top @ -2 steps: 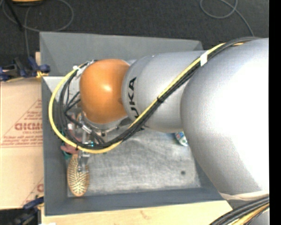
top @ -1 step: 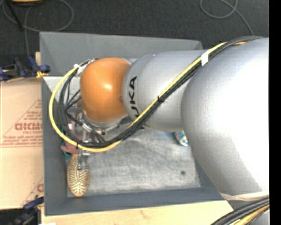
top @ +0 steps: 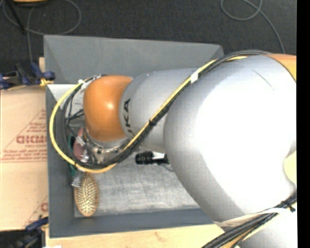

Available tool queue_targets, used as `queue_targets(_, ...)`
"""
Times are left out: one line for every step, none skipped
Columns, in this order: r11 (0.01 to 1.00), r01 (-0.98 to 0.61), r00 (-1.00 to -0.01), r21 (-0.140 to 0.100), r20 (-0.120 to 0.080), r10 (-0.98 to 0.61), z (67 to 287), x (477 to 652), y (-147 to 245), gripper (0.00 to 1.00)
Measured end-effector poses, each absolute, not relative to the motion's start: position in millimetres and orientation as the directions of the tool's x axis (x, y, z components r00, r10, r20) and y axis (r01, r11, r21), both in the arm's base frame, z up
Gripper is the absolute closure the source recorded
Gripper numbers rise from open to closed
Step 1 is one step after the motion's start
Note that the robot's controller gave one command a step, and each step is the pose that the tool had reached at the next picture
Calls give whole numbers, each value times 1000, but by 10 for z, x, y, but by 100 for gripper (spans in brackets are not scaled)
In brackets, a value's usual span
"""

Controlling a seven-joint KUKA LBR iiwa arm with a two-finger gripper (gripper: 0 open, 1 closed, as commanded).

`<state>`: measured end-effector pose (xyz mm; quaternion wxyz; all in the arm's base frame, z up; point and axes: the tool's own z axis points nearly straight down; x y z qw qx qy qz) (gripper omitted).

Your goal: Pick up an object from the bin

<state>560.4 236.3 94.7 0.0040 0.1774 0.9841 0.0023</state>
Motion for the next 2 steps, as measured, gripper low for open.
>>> queue_targets(954,301,-954,4,-8,301,761,5596,2333,0)
queue_targets(983,184,-983,4,-5,184,750,5610,2293,0)
